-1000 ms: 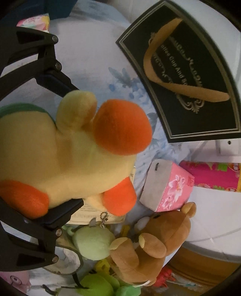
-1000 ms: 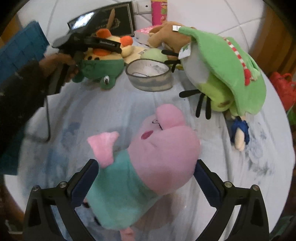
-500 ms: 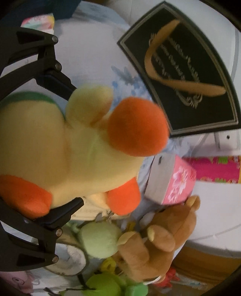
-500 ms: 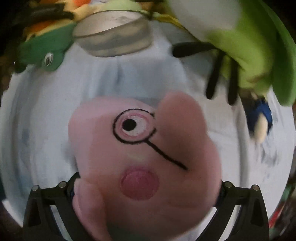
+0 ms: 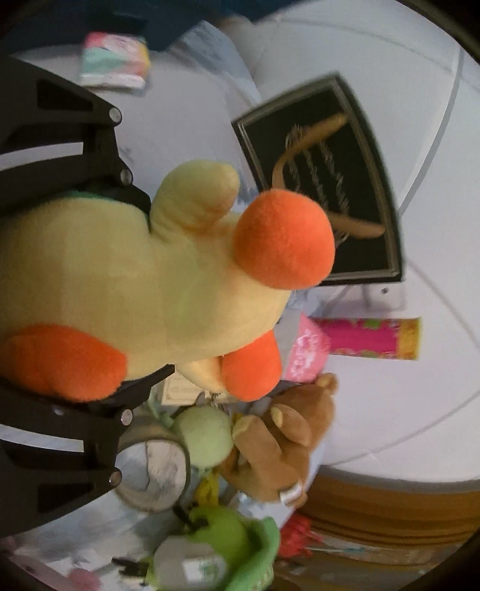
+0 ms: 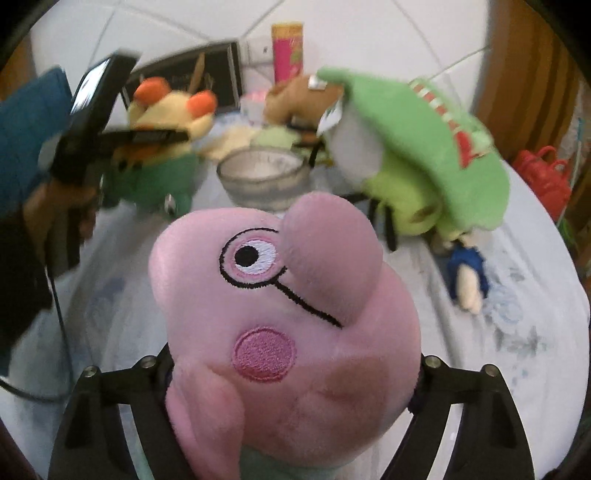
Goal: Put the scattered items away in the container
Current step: 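Lift the yellow duck with the left gripper while the right gripper holds the pig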
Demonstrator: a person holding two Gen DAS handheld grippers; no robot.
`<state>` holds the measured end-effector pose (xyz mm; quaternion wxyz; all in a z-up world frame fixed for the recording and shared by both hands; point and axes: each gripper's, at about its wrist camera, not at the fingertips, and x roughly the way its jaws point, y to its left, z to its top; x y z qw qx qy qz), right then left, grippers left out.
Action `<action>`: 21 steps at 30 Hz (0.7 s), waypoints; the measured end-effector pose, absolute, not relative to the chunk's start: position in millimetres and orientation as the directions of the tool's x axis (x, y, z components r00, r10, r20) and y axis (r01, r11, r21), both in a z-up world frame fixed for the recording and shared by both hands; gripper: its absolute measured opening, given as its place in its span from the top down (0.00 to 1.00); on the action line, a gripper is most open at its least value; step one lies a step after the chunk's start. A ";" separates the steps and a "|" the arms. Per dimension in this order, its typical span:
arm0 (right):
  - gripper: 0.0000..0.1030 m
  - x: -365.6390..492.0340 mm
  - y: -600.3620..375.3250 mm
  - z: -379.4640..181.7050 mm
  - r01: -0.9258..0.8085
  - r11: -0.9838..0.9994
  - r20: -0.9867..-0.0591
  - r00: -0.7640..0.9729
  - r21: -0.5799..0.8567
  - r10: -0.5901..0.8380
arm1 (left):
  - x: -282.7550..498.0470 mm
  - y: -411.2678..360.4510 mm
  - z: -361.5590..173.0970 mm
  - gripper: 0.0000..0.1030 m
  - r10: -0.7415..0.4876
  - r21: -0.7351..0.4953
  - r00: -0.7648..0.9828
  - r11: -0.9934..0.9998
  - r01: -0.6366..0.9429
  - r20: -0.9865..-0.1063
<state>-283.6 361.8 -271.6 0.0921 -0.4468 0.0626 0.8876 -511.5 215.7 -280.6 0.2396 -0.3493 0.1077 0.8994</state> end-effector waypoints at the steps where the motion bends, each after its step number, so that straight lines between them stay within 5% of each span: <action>1: 0.17 -279.7 365.8 -265.8 -0.219 -0.975 -0.792 -0.600 0.027 0.113 | -501.8 210.2 -277.7 0.35 0.359 0.030 -0.654 -0.863 -0.504 -0.666; 10: 0.17 -265.3 346.3 -223.7 -0.187 -0.982 -0.702 -0.699 -0.002 0.135 | -389.6 143.7 -222.8 0.35 0.371 0.040 -0.764 -0.888 -0.459 -0.529; 21: 0.16 -261.1 294.1 -150.6 -0.058 -0.998 -0.572 -0.819 -0.015 0.056 | -285.3 78.9 -149.4 0.35 0.241 0.085 -0.879 -0.950 -0.300 -0.411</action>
